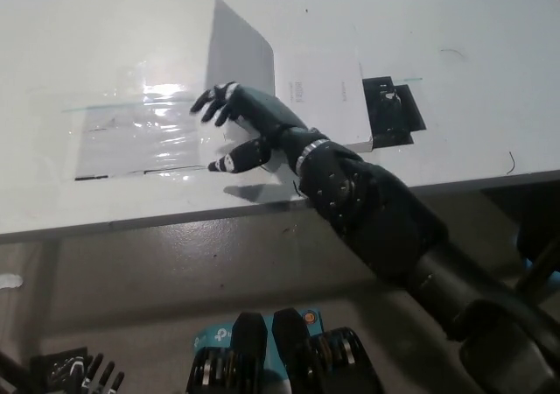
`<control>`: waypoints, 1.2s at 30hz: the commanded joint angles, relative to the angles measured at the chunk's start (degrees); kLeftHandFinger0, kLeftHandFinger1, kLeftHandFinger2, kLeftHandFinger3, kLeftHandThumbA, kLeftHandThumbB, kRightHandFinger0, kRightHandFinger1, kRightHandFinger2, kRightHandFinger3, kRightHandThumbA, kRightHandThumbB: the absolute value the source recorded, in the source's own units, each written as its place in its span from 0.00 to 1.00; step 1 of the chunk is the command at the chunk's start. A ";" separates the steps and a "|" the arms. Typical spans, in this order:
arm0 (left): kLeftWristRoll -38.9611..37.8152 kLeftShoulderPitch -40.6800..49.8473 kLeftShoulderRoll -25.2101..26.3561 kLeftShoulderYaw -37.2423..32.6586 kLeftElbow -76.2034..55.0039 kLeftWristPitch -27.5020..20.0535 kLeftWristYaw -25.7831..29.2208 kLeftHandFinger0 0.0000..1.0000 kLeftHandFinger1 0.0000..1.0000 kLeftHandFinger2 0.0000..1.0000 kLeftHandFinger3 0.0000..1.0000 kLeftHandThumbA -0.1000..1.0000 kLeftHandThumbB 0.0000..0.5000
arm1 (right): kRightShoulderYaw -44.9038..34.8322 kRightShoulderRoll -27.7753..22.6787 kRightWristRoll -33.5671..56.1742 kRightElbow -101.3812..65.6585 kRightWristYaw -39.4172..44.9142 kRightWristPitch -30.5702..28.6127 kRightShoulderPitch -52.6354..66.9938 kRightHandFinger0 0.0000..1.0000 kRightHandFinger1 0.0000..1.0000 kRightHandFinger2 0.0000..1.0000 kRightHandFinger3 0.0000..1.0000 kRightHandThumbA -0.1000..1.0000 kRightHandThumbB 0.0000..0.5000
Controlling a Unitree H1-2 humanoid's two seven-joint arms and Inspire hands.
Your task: The robot uses its right hand to slide under the cover of the book kept in the middle of the desk and open it
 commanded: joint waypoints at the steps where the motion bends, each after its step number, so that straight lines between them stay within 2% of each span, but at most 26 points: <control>1: 0.07 0.35 0.46 -0.13 -0.92 -0.38 -0.32 0.89 0.81 0.76 0.88 1.00 0.19 | 1.52 -0.61 -6.91 0.13 1.24 -5.71 -3.95 0.34 0.36 0.44 0.53 1.00 0.46; 2: 0.28 0.18 0.66 -0.23 -0.65 -0.39 -0.26 0.89 0.80 0.76 0.87 1.00 0.20 | 1.88 -0.74 -7.55 0.51 1.33 -6.33 -4.21 0.30 0.33 0.41 0.50 1.00 0.45; 3: 0.56 0.25 0.67 -0.48 -0.91 -0.36 -0.22 0.91 0.81 0.77 0.88 1.00 0.20 | 2.89 -1.01 -9.11 0.48 2.07 -5.95 -4.92 0.36 0.42 0.51 0.58 1.00 0.46; 4: 0.62 0.26 0.66 -0.55 -1.01 -0.31 -0.13 0.91 0.82 0.77 0.89 1.00 0.20 | 2.93 -1.09 -9.37 0.37 2.50 -5.85 -5.00 0.38 0.45 0.54 0.61 1.00 0.46; 5: 0.83 0.17 0.78 -0.68 -0.72 -0.42 -0.16 0.90 0.82 0.76 0.89 1.00 0.22 | 3.27 -1.18 -9.76 0.29 3.37 -5.71 -5.37 0.42 0.48 0.58 0.69 1.00 0.47; 6: 0.73 0.08 0.88 -0.72 -0.48 -0.44 -0.37 0.90 0.83 0.76 0.89 1.00 0.22 | 3.20 -1.21 -9.92 0.16 3.88 -5.53 -5.45 0.42 0.48 0.58 0.70 1.00 0.47; 8: 0.77 -0.15 1.04 -0.99 -0.47 -0.47 -0.62 0.91 0.84 0.78 0.91 1.00 0.21 | 2.19 -1.02 -9.22 0.42 5.20 -5.27 -5.39 0.36 0.41 0.52 0.64 1.00 0.49; 10: 0.68 -0.32 1.21 -1.03 -0.60 -0.13 -0.27 0.88 0.82 0.77 0.89 1.00 0.22 | 1.35 -0.30 -8.64 2.27 4.98 -7.52 -4.99 0.29 0.35 0.44 0.55 1.00 0.44; 13: 0.90 -0.54 1.19 -0.92 -0.72 0.28 0.96 0.87 0.79 0.76 0.86 1.00 0.21 | 1.15 0.25 -9.31 3.83 4.43 -8.51 -4.38 0.29 0.35 0.45 0.54 1.00 0.42; 16: 0.33 -0.40 0.91 -0.67 -1.51 0.88 1.26 0.91 0.82 0.80 0.92 1.00 0.19 | 1.18 1.15 -9.86 6.14 4.39 -9.55 -3.89 0.33 0.38 0.47 0.55 1.00 0.43; 20: 0.12 -0.23 0.75 -0.83 -1.34 0.83 0.46 0.94 0.83 0.79 0.91 1.00 0.20 | 0.96 1.63 -10.22 10.09 4.12 -12.66 -4.04 0.38 0.42 0.53 0.59 1.00 0.42; 21: 0.21 -0.35 0.83 -0.81 -0.88 0.65 0.38 0.93 0.82 0.78 0.90 1.00 0.21 | 0.70 1.73 -10.22 10.55 4.36 -12.37 -4.20 0.31 0.35 0.46 0.54 1.00 0.42; 22: 0.25 -0.22 0.78 -0.87 -1.00 0.62 0.28 0.91 0.81 0.78 0.90 1.00 0.21 | 0.47 1.75 -10.39 10.72 4.31 -12.36 -4.22 0.30 0.35 0.46 0.53 1.00 0.40; 23: 0.13 -0.19 0.84 -0.82 -0.71 0.54 -0.02 0.91 0.81 0.78 0.91 1.00 0.20 | 0.33 1.88 -10.61 11.15 4.08 -12.19 -4.35 0.35 0.41 0.50 0.57 1.00 0.41; 27: 0.35 0.33 0.61 -1.10 -1.41 0.79 0.09 0.93 0.84 0.80 0.92 1.00 0.18 | -0.48 2.09 -10.30 12.05 5.09 -12.52 -4.52 0.40 0.45 0.54 0.59 1.00 0.41; 29: 0.24 0.52 0.69 -1.16 -1.08 0.46 -0.70 0.97 0.86 0.82 0.95 1.00 0.18 | -0.67 2.52 -10.46 12.89 5.28 -12.98 -4.90 0.37 0.42 0.50 0.55 1.00 0.42; 32: 0.12 0.39 0.52 -0.85 -1.08 1.00 0.48 0.95 0.83 0.81 0.94 1.00 0.18 | -1.09 2.81 -10.79 13.38 4.67 -14.64 -5.37 0.34 0.38 0.45 0.51 1.00 0.42; 34: 0.32 0.31 0.36 -0.60 -0.69 0.68 1.13 0.94 0.83 0.80 0.93 1.00 0.19 | -1.86 2.51 -10.13 12.14 6.17 -14.67 -5.52 0.41 0.43 0.49 0.58 1.00 0.40; 35: 0.22 0.45 0.37 -0.52 -0.34 0.49 0.78 0.92 0.83 0.79 0.93 1.00 0.20 | -2.16 2.24 -10.00 10.90 7.05 -13.95 -5.46 0.38 0.40 0.47 0.55 1.00 0.39; 36: 0.37 0.46 0.31 -0.52 -0.20 0.22 0.79 0.91 0.82 0.79 0.92 1.00 0.22 | -2.52 2.02 -10.11 10.16 7.29 -13.69 -5.39 0.41 0.43 0.49 0.56 1.00 0.40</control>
